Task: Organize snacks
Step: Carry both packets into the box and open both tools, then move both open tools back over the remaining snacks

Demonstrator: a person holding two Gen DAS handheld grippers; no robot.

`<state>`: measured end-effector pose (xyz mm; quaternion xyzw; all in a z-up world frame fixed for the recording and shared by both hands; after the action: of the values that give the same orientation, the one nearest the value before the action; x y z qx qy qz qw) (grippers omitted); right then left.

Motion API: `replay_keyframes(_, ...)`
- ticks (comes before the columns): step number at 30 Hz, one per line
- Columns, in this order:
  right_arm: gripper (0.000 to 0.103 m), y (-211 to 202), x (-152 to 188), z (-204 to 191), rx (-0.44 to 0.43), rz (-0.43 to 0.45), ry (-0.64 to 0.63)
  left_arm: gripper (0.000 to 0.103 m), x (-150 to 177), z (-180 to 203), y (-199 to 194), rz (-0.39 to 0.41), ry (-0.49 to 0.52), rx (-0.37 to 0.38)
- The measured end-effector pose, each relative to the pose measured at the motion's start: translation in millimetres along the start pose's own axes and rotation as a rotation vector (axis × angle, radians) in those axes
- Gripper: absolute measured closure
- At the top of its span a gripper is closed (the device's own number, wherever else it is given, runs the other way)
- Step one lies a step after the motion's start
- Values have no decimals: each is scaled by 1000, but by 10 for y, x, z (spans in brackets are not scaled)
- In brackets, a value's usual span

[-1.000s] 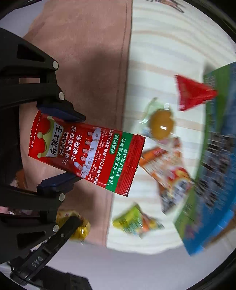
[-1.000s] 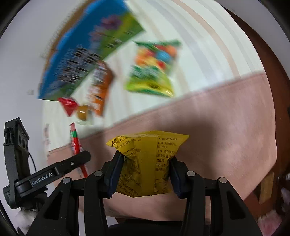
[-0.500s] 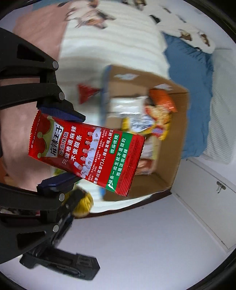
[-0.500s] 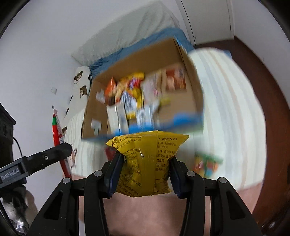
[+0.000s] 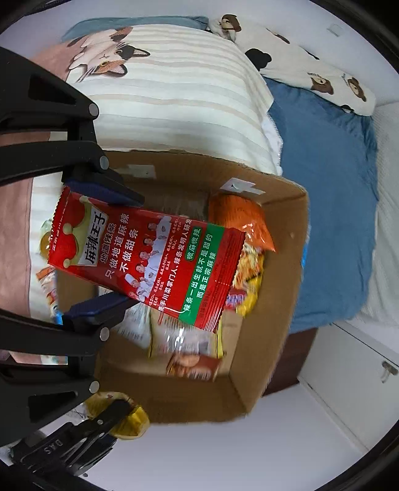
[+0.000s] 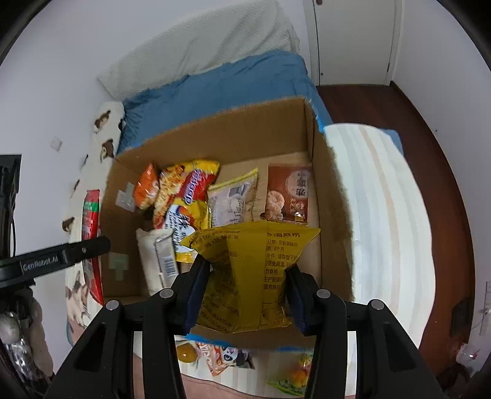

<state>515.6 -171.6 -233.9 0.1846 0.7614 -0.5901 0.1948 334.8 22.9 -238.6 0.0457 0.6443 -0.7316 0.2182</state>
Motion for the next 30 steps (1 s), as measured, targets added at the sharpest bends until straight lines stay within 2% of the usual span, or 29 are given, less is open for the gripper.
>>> replay_keyframes(5,50,268,142,82,10,-75,1,50,23,-121,268,-28,-15,-51)
replay_keyframes(6,41,306,166,96,13,-91,3,50,32,-127,298,-28,-12,-52)
replay_keyframes(7,21,344,188,113,15,-104,7,44,47,-124,340,-34,2,-53)
replay_keyframes(8,13,359,207,122,17,-113,6,31,55,-129,376,-40,7,-58)
replay_keyframes(9,9,367,222,122,18,-121,-3,23,77,-125,407,-49,15,-56)
replay_keyframes(10,9,370,234,114,19,-128,-14,13,95,-114,432,-55,21,-44)
replay_keyframes(11,9,370,241,107,23,-131,-23,12,99,-120,457,-55,23,-44)
replay_keyframes(17,6,388,288,48,43,-155,-86,12,166,-114,465,-58,5,-22)
replay_keyframes(30,5,298,358,69,78,-138,-82,12,410,-12,293,15,40,-30)
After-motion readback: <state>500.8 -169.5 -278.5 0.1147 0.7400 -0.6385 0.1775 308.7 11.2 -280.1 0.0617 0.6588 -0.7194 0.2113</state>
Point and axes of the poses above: each gripper's, at about its wrist camera, not at the fingertips, and y roughly the way its jaws point, z to its right, x to its underside, the point moved 6 cm from there along y, roughly the way its jaws point, and after that the axes turned 14 degrees about z, right-handed, at the moved point
